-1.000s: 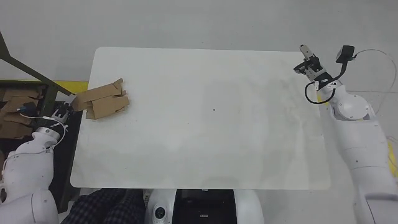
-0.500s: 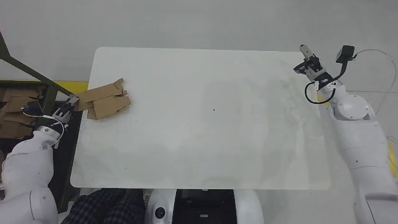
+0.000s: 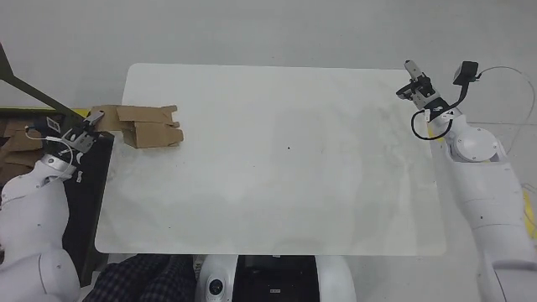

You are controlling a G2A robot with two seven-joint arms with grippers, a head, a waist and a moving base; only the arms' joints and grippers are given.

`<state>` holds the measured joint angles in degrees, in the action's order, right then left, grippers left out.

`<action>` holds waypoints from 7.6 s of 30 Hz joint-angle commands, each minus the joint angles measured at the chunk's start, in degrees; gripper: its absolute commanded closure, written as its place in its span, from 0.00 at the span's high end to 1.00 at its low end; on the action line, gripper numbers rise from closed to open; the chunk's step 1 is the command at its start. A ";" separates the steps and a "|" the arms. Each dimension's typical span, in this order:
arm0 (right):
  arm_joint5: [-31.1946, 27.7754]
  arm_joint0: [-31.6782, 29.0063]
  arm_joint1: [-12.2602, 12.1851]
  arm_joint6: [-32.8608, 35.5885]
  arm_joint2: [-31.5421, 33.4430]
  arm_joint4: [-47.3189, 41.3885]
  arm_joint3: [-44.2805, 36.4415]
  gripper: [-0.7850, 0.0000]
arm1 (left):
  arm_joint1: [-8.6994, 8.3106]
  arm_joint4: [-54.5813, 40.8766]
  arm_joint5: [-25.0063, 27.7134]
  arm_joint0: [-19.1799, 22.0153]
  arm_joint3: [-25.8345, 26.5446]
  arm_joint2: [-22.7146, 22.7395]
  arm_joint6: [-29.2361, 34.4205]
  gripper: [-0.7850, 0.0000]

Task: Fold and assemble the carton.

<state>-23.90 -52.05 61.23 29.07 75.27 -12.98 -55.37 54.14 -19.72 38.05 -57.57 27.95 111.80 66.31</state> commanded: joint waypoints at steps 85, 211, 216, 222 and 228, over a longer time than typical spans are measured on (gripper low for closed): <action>-2.74 -18.07 0.25 14.52 -7.00 0.16 -29.54 1.00 | 10.87 -14.99 -11.54 11.82 20.78 -43.63 8.17 0.00; 6.33 -28.95 5.83 -19.02 -13.89 -1.66 -39.87 0.00 | 13.96 -13.13 -16.77 6.30 33.39 -50.70 6.02 0.16; 6.80 -29.17 6.10 -19.35 -13.87 -0.86 -39.88 0.00 | 13.92 -12.77 -16.38 6.17 33.34 -50.32 4.63 0.00; 7.49 -29.22 6.38 -17.69 -14.12 -0.88 -40.01 0.86 | 13.82 -12.70 -16.39 6.14 33.36 -49.94 4.73 0.00; 3.71 -29.49 6.27 -12.36 -12.17 -5.04 -39.91 1.00 | 13.55 -13.56 -16.51 6.53 32.89 -49.10 7.34 0.00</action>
<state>-18.85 -81.50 67.61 15.17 62.24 -16.91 -95.49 67.78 -32.95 21.60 -51.13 61.01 62.45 72.72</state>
